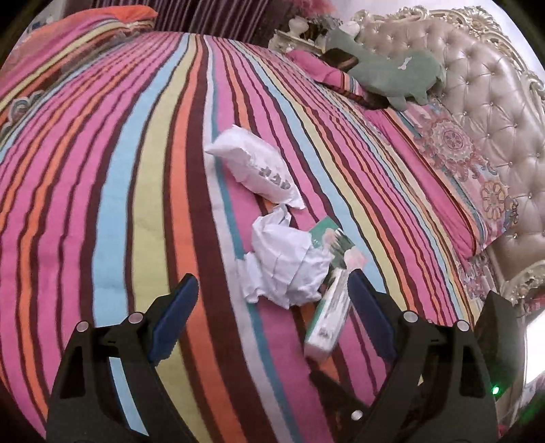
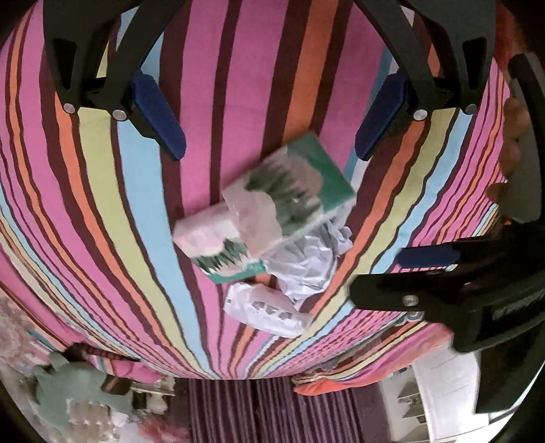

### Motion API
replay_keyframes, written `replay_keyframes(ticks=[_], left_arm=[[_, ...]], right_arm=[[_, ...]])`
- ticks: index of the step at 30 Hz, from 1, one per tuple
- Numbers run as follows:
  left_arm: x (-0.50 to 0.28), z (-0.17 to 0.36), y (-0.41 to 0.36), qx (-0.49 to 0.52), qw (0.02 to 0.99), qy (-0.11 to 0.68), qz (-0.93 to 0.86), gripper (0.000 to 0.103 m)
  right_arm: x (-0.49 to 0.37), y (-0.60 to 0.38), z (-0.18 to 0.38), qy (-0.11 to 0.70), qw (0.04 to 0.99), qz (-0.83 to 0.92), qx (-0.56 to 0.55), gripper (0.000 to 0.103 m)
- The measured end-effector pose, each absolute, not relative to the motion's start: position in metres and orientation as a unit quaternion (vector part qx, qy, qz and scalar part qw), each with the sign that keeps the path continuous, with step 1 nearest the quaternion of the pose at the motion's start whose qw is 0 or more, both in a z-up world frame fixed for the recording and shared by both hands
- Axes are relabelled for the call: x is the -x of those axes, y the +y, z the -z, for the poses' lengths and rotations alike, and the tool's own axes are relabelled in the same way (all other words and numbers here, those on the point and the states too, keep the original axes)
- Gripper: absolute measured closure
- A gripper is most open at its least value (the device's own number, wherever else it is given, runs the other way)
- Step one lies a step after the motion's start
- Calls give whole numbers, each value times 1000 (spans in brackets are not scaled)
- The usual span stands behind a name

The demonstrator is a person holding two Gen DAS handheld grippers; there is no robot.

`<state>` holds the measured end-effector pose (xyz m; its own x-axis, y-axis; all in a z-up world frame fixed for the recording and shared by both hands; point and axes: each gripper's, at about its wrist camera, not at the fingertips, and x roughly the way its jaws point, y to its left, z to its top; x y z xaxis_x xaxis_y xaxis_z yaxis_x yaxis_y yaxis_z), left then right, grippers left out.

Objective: Collect trash
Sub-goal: 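Grasp crumpled white paper with left gripper while right grasps green tissue pack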

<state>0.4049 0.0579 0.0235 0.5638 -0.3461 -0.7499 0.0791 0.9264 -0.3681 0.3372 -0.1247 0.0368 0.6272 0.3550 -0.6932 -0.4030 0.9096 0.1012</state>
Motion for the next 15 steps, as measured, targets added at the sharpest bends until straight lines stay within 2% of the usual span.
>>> replay_keyframes(ticks=[12,15], left_arm=[[-444,-4,41,139,851,492,121,16],[-451,2,36,132,848,499,118,16]], right_arm=[[-371,-109,-34,391,889,-232,53,10],[-375,-111,-34,392,887,-239,54,31]])
